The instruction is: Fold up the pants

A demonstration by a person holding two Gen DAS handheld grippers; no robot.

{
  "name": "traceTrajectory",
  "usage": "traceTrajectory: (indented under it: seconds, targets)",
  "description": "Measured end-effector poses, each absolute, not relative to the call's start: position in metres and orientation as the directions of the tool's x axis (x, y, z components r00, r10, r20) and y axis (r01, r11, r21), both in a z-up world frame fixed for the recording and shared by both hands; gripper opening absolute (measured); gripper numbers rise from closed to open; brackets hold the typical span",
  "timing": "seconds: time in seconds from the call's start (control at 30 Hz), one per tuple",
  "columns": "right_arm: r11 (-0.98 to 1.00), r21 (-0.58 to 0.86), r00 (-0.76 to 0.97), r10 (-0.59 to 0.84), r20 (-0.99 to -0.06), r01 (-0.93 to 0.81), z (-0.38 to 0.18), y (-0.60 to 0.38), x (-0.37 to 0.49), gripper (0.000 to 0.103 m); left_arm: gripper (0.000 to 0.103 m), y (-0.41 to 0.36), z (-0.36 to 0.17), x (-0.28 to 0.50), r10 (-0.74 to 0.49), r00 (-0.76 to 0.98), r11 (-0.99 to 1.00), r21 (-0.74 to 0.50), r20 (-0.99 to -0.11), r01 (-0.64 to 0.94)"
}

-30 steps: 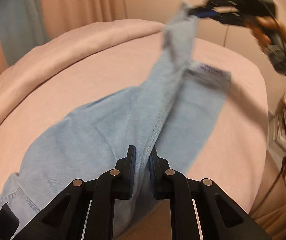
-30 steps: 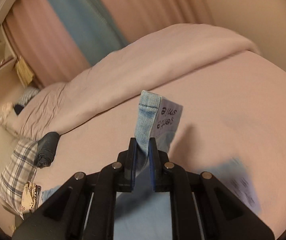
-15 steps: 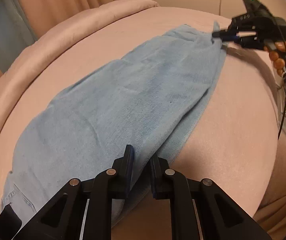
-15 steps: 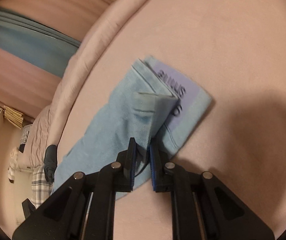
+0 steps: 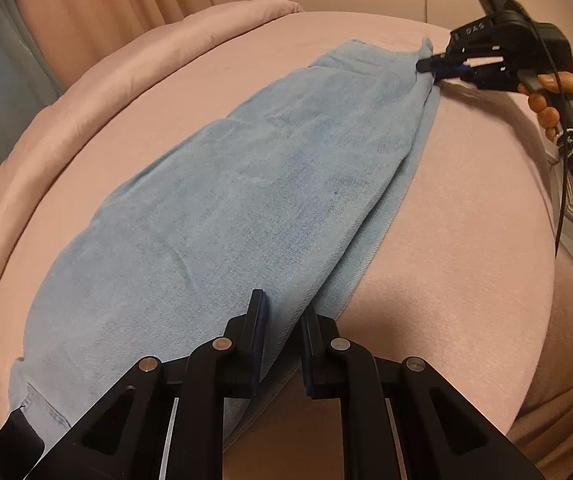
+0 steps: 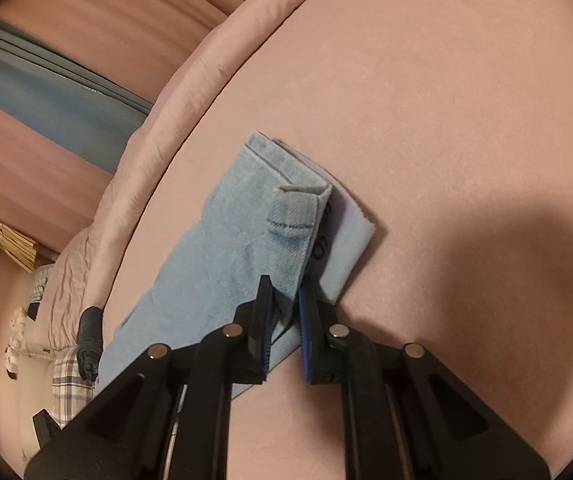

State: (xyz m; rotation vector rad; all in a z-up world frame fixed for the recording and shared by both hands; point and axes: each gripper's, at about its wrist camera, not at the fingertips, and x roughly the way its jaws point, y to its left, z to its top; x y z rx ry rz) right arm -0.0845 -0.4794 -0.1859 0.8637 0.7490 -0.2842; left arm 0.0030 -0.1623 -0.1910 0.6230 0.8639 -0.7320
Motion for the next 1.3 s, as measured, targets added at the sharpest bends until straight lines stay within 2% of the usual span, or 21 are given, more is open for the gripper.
traceTrajectory:
  seconds: [0.1,0.27,0.37,0.43,0.5,0.57,0.6,0.7,0.8,0.87,0.93,1.07,1.1,1.17,1.23,1.3]
  targets:
    - [0.668,0.557,0.734,0.023,-0.679,0.494,-0.167,-0.470,-0.088,0.012,0.013,-0.161,-0.192,0.009,-0.316,0.439,0.602,0.179,-0.841,0.778]
    - [0.612,0.569,0.694,0.045,-0.719,0.550,-0.190,-0.481,-0.087,0.010,0.014,-0.157,-0.192,0.011,-0.321,0.436,0.603,0.173,-0.840,0.778]
    - [0.638,0.534,0.681,0.019,-0.732,0.555,-0.178,-0.477,-0.086,0.016,0.018,-0.152,-0.187,0.011,-0.324,0.428,0.606,0.162,-0.844,0.779]
    - [0.660,0.473,0.660,-0.046,-0.750,0.584,-0.166,-0.475,-0.087,0.028,0.024,-0.144,-0.179,0.009,-0.352,0.419,0.611,0.133,-0.837,0.780]
    - [0.691,0.309,0.608,-0.236,-0.758,0.653,-0.141,-0.470,-0.091,0.041,0.044,-0.134,-0.167,0.007,-0.400,0.408,0.622,0.083,-0.821,0.779]
    - [0.739,0.247,0.625,-0.288,-0.725,0.627,-0.123,-0.463,-0.090,0.040,0.060,-0.124,-0.156,0.009,-0.440,0.418,0.646,0.043,-0.795,0.762]
    - [0.781,0.234,0.652,-0.272,-0.707,0.579,-0.113,-0.455,-0.084,0.040,0.063,-0.122,-0.153,0.013,-0.443,0.431,0.665,0.035,-0.786,0.746]
    - [0.875,0.212,0.685,-0.169,-0.709,0.435,-0.105,-0.429,-0.056,0.040,0.063,-0.126,-0.157,0.032,-0.418,0.456,0.731,0.007,-0.786,0.682]
    - [0.921,0.197,0.641,-0.071,-0.764,0.336,-0.125,-0.403,-0.027,0.037,0.063,-0.139,-0.176,0.042,-0.392,0.437,0.746,-0.001,-0.810,0.666]
    - [0.940,0.159,0.582,-0.050,-0.812,0.303,-0.145,-0.389,-0.019,0.038,0.063,-0.146,-0.199,0.041,-0.334,0.390,0.737,0.020,-0.858,0.676]
    - [0.949,0.137,0.496,-0.024,-0.868,0.285,-0.170,-0.382,-0.021,0.039,0.063,-0.138,-0.202,0.034,-0.381,0.409,0.733,-0.002,-0.829,0.680]
    - [0.984,0.006,0.495,-0.083,-0.865,0.177,-0.171,-0.367,-0.030,0.039,0.063,-0.120,-0.184,0.044,-0.422,0.369,0.734,-0.074,-0.828,0.675]
    - [0.985,-0.001,0.475,-0.084,-0.876,0.173,-0.166,-0.365,-0.024,0.044,0.063,-0.115,-0.174,0.047,-0.431,0.397,0.743,-0.069,-0.810,0.665]
    - [0.986,0.108,0.496,0.031,-0.868,0.127,-0.150,-0.359,-0.006,0.044,0.063,-0.096,-0.152,0.057,-0.441,0.455,0.770,-0.066,-0.774,0.635]
    - [0.970,0.241,0.539,0.186,-0.822,0.032,-0.131,-0.344,0.020,0.051,0.064,-0.076,-0.133,0.074,-0.423,0.513,0.809,-0.058,-0.747,0.584]
    - [0.948,0.313,0.551,0.286,-0.784,-0.046,-0.121,-0.328,0.048,0.055,0.069,-0.060,-0.123,0.091,-0.389,0.549,0.842,-0.044,-0.739,0.538]
